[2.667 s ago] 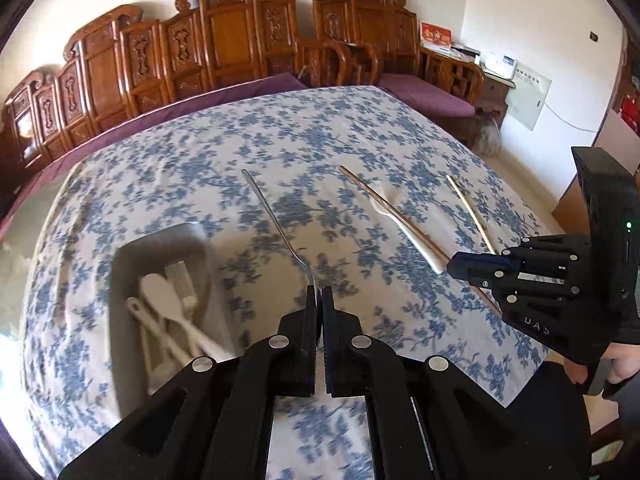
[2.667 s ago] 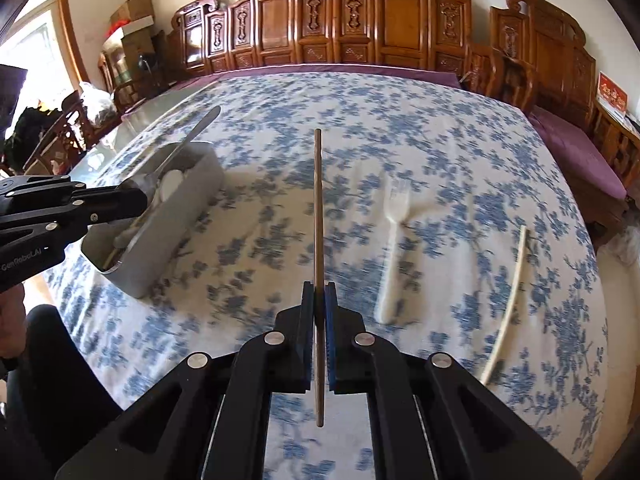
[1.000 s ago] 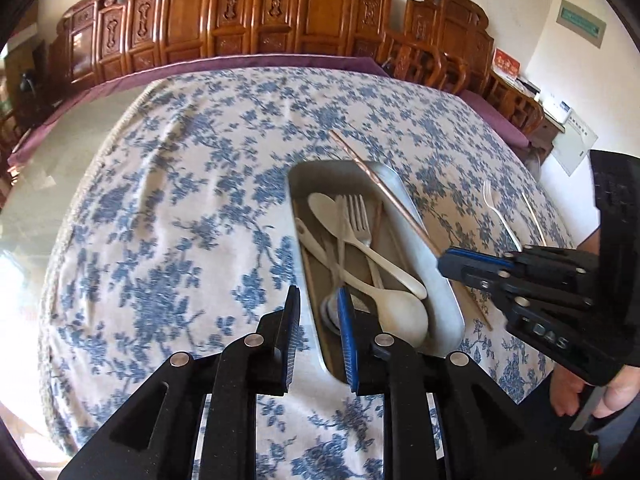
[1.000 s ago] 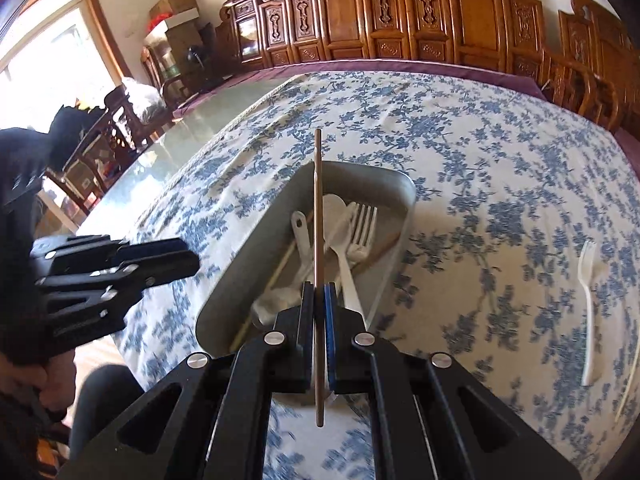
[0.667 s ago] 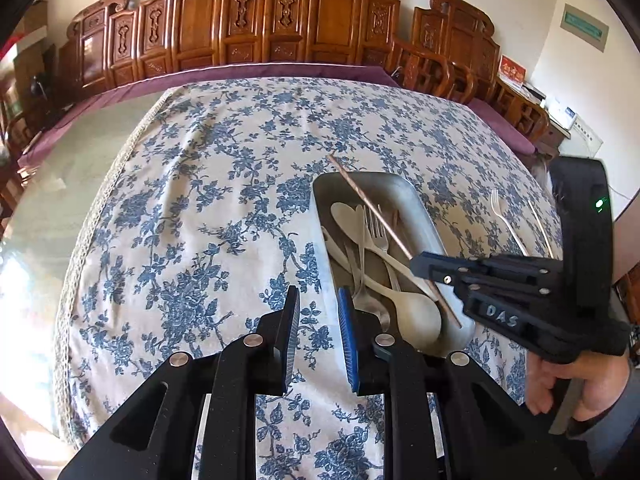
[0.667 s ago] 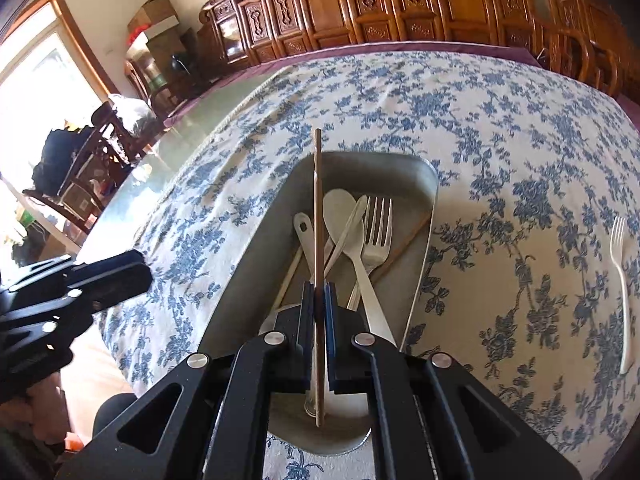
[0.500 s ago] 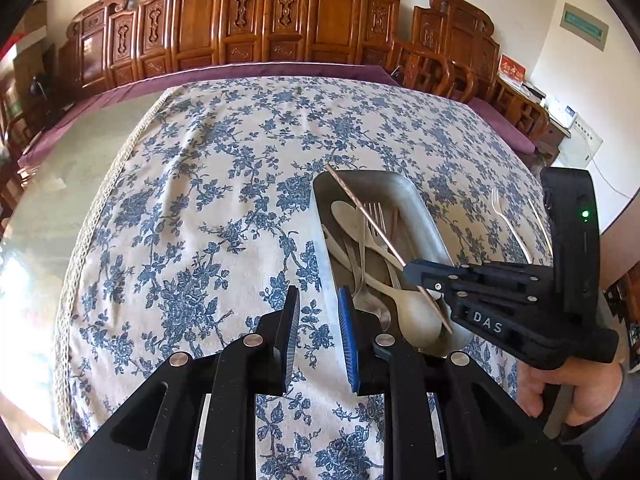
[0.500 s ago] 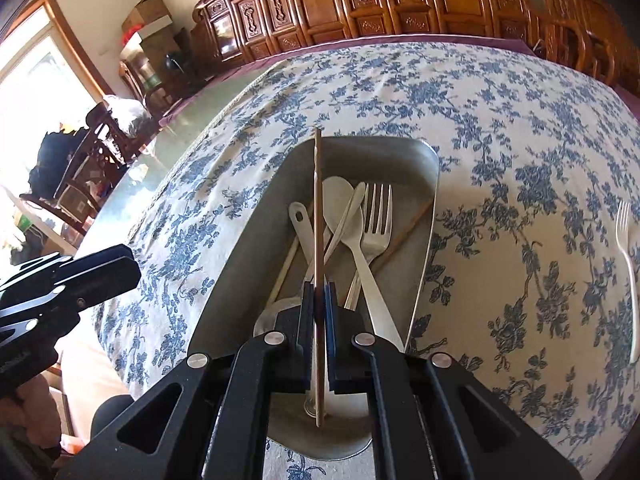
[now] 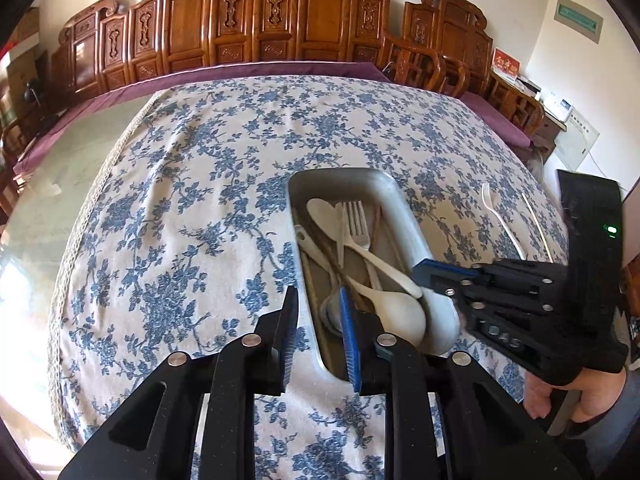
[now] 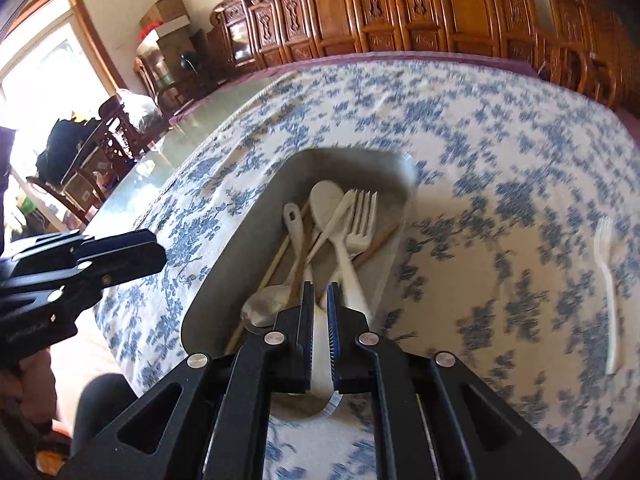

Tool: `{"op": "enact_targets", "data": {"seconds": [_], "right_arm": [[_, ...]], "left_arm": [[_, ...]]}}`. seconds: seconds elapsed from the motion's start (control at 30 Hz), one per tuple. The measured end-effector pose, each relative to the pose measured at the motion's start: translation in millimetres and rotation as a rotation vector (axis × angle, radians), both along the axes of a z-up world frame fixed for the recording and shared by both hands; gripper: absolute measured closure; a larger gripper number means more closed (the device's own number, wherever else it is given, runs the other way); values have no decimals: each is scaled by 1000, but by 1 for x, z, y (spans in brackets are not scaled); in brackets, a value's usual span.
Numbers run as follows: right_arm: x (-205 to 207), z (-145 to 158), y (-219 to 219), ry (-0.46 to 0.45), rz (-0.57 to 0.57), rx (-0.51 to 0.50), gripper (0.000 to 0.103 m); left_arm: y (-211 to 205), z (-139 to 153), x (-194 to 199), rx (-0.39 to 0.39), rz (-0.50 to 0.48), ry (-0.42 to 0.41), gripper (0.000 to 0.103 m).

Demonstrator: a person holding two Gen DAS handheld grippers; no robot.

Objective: Organize utensils
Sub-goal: 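Lower the wooden chopstick into the grey tray with the right gripper and release it, then grasp another wooden chopstick with the right gripper while left grasps the white plastic fork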

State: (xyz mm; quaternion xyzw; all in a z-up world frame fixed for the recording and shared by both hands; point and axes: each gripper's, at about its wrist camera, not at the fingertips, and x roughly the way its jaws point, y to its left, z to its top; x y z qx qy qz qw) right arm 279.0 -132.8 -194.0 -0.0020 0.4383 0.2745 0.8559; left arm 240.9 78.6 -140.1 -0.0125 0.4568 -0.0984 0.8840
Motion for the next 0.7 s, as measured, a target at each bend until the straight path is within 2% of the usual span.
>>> {"op": "enact_targets", "data": {"seconds": [0.13,0.23,0.3,0.37,0.47,0.53,0.6,0.7], "right_arm": [[-7,15,-31,-73,-4,-41,93],[-10,23,-60,-116,-19,-88,94],[-11,25,-84,-134,-34,-119,94],[-12,25,-106,-151,-52,-152,94],[-10,22,-151,-162,-105,-197,94],[-9,18,-176,-160,-146,-212,92],[-8,15,-207,-160,-196,-213,81],[-4,8,-243,-145,-259,-219,79]], "left_arm": [[-14,3,0,14,-12,-13,73],[-28,6,1,23,-21,-23,65],[-37,7,3,25,-27,-28,55],[-50,9,5,34,-32,-36,49],[-67,10,8,45,-32,-51,27],[-82,8,11,41,-30,-54,25],[-93,4,15,24,-31,-39,21],[-114,-2,20,11,-41,-29,20]]}}
